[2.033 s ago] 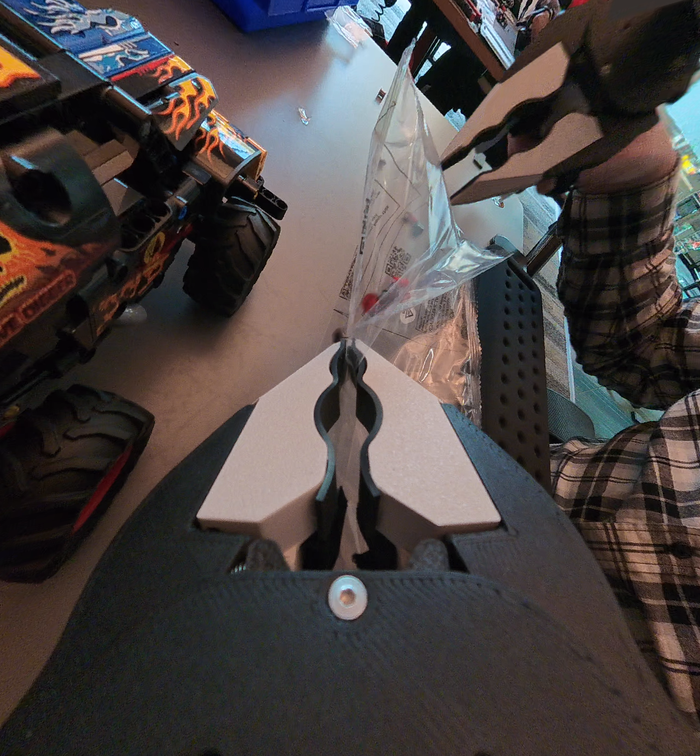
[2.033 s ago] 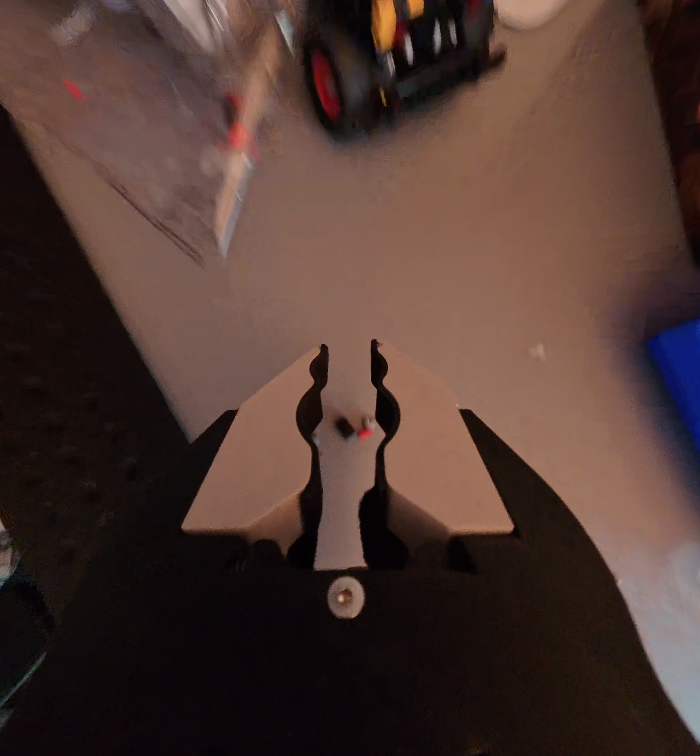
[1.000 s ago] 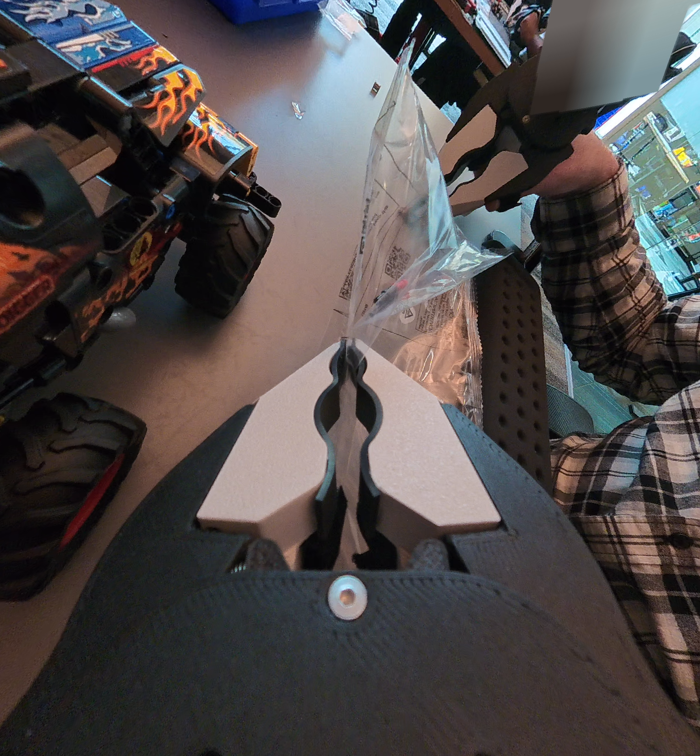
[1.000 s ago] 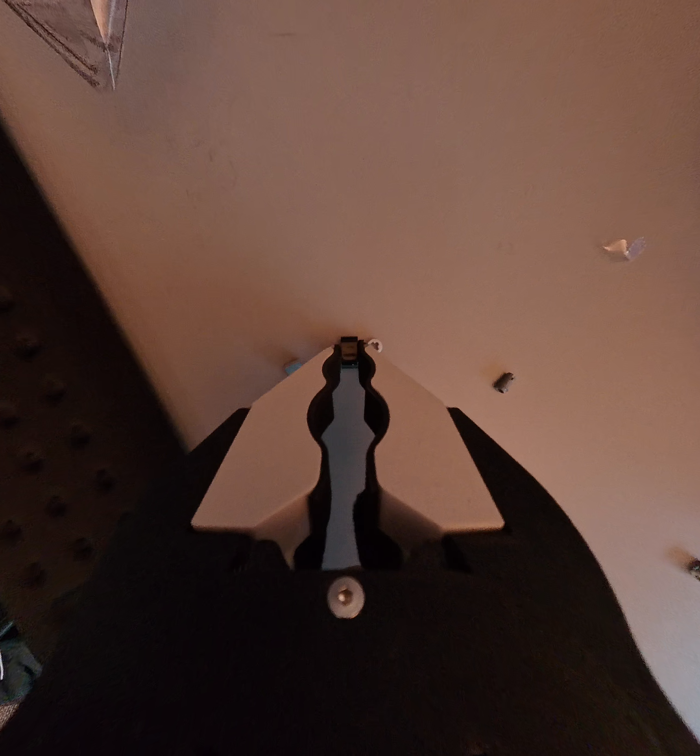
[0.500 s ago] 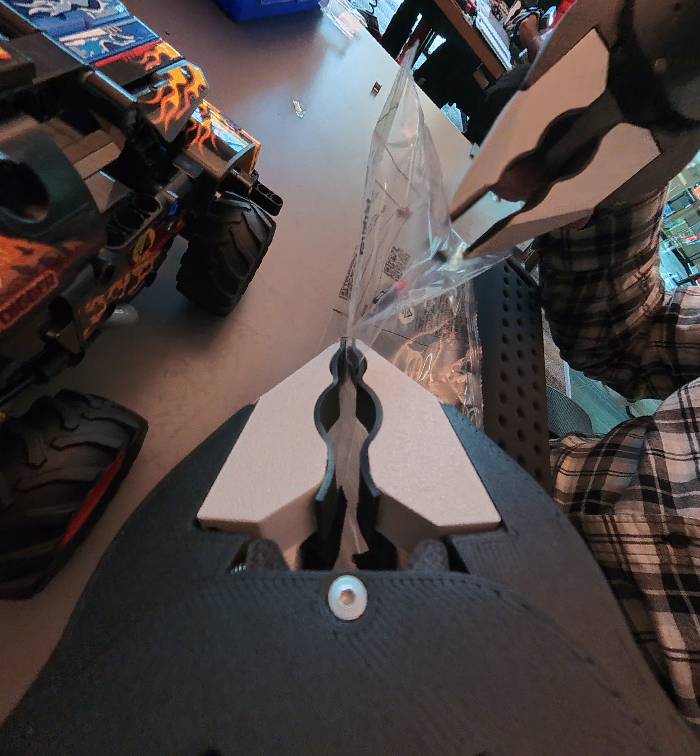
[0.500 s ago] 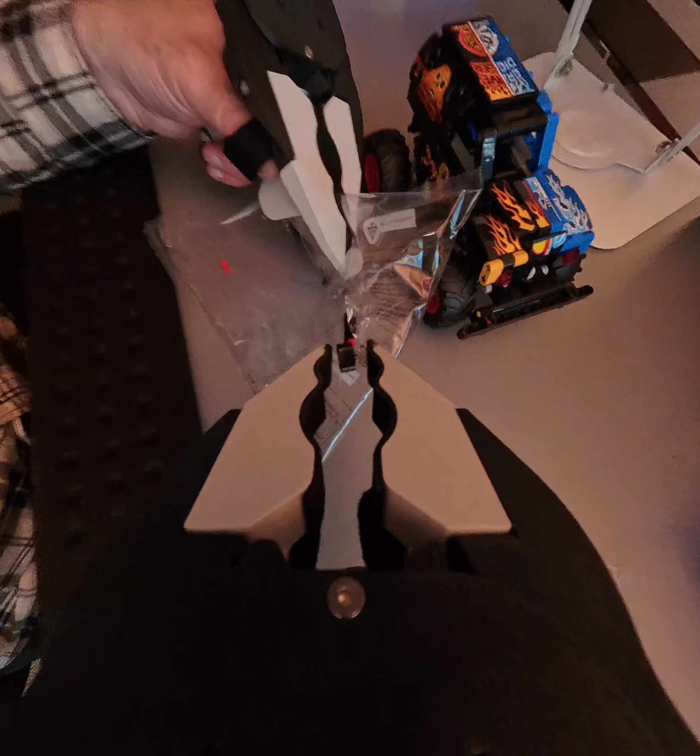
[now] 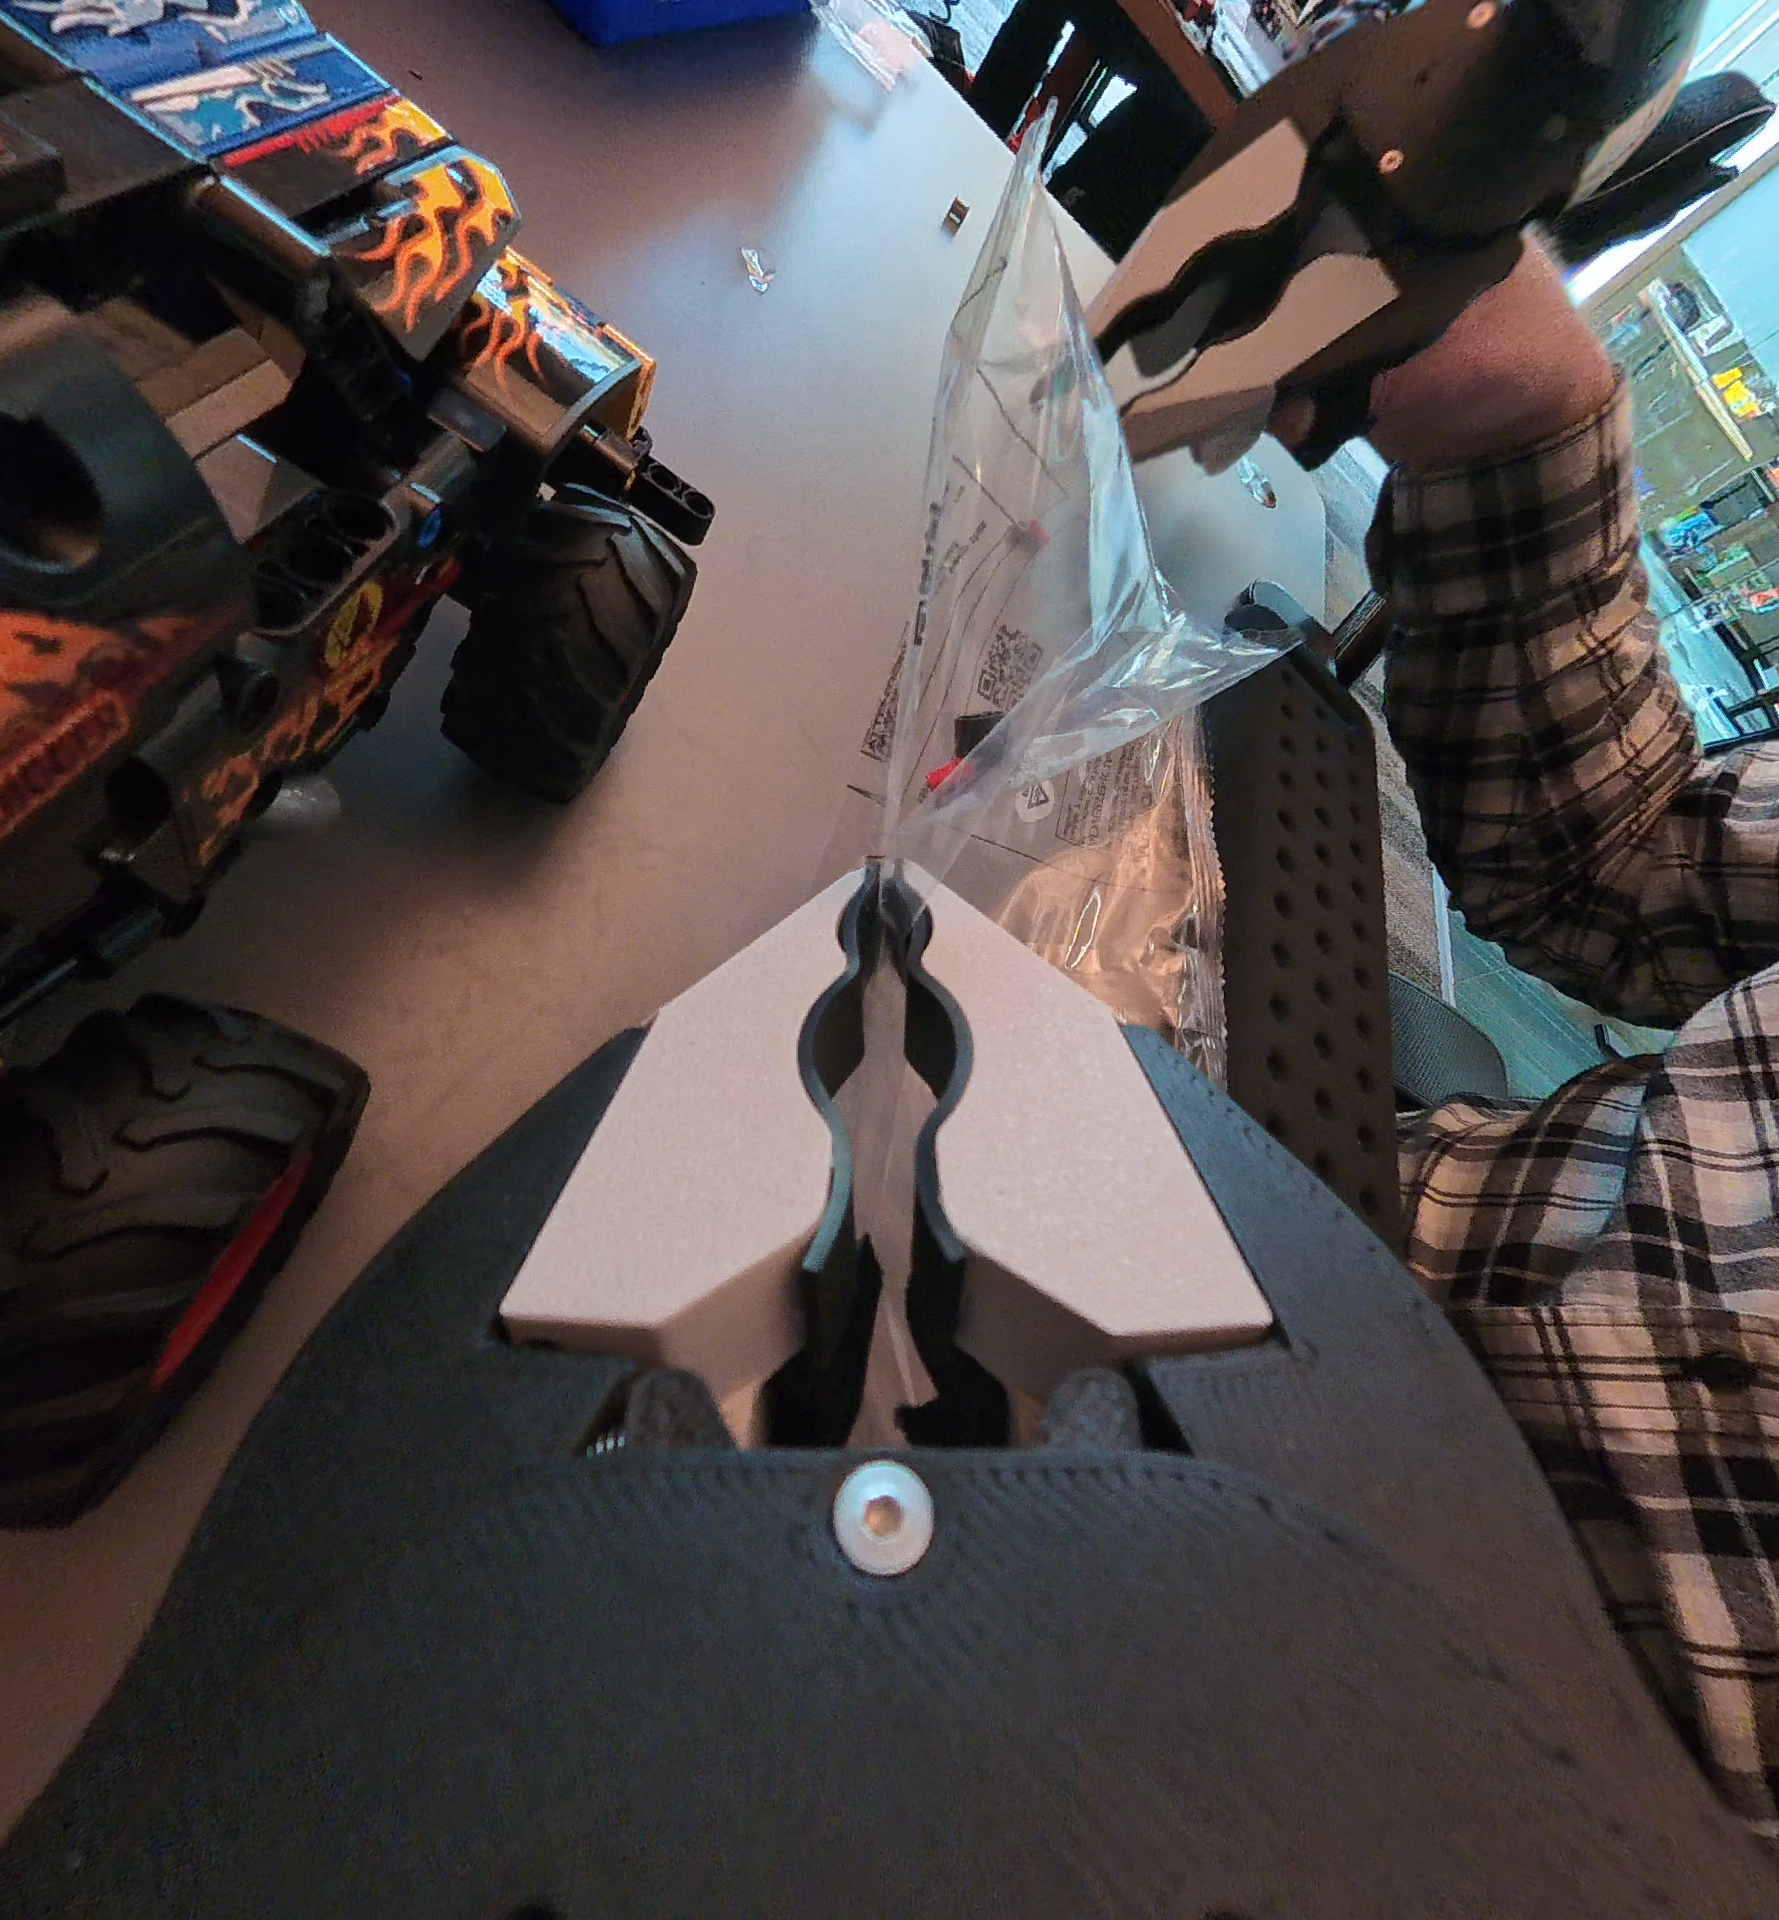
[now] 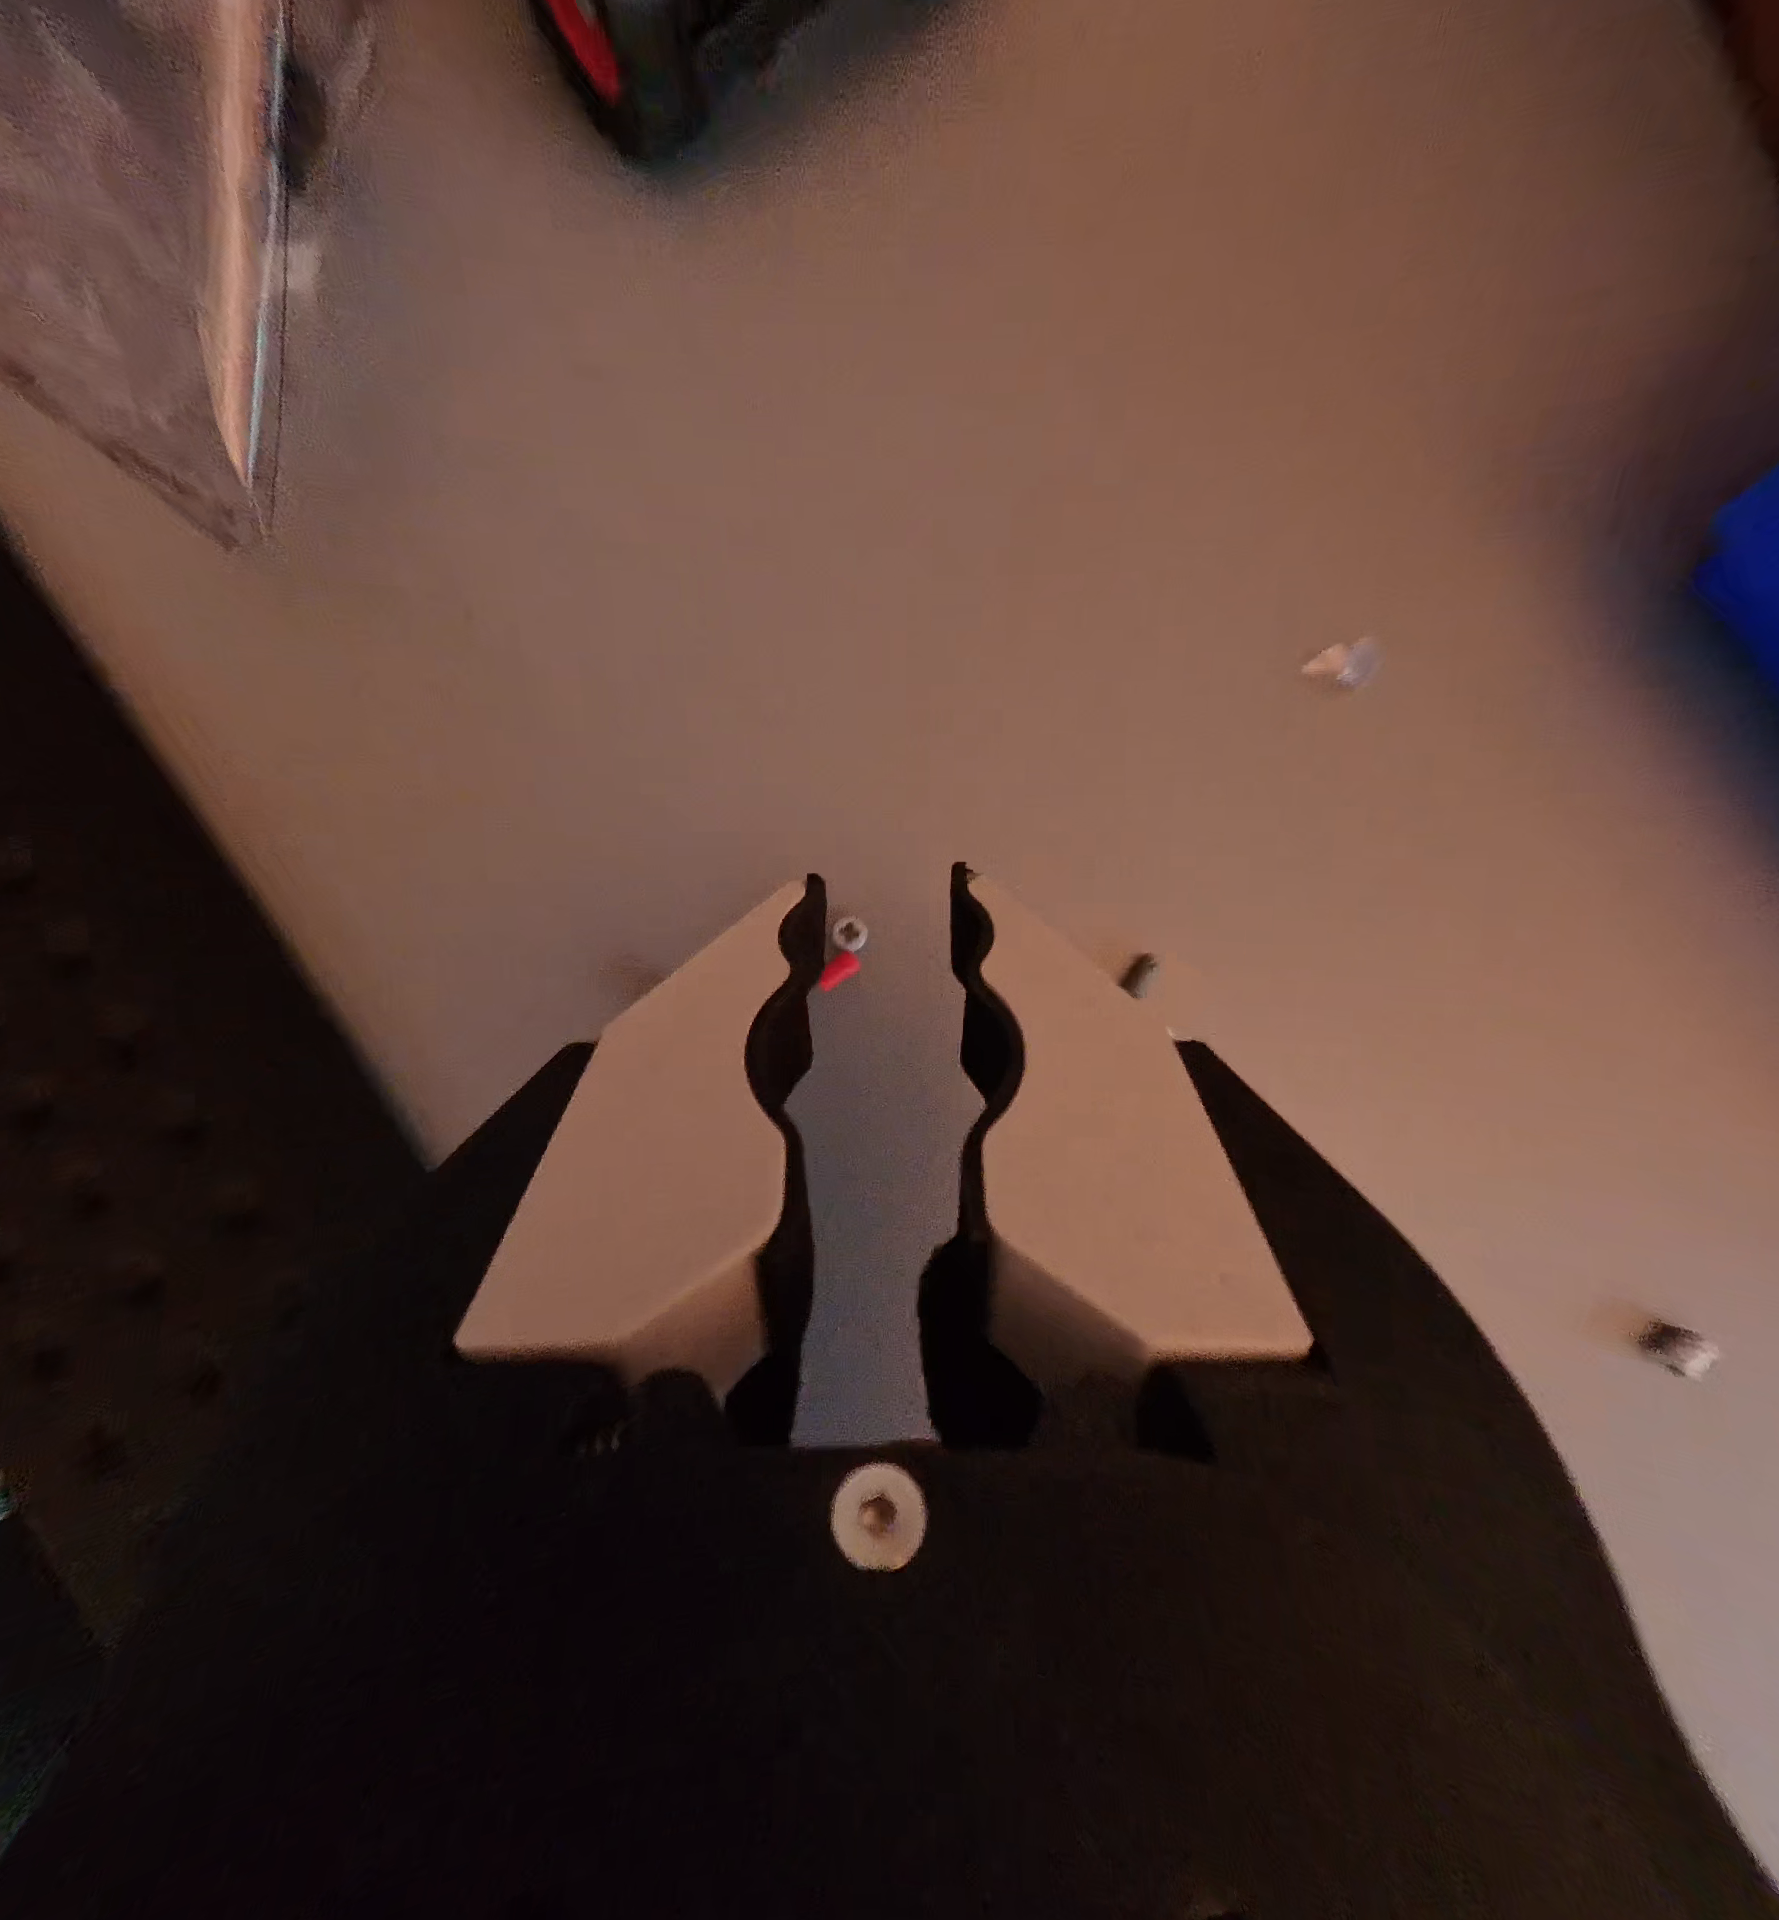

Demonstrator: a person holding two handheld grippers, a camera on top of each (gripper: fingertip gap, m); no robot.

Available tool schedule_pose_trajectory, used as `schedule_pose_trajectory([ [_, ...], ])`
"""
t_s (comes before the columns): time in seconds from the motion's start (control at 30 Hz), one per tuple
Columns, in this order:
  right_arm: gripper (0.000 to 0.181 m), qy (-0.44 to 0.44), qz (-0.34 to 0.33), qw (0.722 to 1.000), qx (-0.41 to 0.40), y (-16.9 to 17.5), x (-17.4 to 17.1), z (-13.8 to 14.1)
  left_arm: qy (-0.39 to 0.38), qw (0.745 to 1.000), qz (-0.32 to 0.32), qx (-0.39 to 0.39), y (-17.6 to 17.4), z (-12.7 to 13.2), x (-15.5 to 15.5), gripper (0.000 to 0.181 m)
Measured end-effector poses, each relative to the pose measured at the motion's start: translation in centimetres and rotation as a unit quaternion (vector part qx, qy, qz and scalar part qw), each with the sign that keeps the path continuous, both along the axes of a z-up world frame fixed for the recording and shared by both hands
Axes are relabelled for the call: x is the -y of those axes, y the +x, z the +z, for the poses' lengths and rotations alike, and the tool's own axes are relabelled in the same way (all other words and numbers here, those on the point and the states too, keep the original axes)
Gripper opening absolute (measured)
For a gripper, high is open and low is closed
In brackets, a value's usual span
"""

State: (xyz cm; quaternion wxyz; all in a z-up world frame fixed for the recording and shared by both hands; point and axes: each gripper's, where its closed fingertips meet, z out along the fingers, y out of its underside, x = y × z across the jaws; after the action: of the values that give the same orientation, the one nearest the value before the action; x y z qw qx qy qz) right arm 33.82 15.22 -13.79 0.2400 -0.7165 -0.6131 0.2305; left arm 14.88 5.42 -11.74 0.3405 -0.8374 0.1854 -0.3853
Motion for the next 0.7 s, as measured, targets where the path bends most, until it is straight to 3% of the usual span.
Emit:
schedule_pose_trajectory([
  [0.17,0.018,-0.011,0.016,1.0,0.021,0.3,0.9,-2.3,0.0,1.0,0.0,0.002,0.0,-0.1,-0.1,0.0],
  [0.4,0.004,-0.007,0.018,1.0,0.014,0.1,0.9,-2.4,-0.002,1.0,0.0,0.002,0.0,-0.2,-0.1,0.0],
  [0.5,0.004,-0.009,0.034,0.999,-0.03,-1.3,1.8,-0.4,-0.002,1.0,-0.001,0.002,0.0,-0.2,-0.1,0.0],
  [0.7,0.004,0.021,0.137,0.98,-0.141,-8.6,7.3,6.5,-0.003,1.0,-0.002,0.002,0.0,-0.2,-0.1,0.0],
])
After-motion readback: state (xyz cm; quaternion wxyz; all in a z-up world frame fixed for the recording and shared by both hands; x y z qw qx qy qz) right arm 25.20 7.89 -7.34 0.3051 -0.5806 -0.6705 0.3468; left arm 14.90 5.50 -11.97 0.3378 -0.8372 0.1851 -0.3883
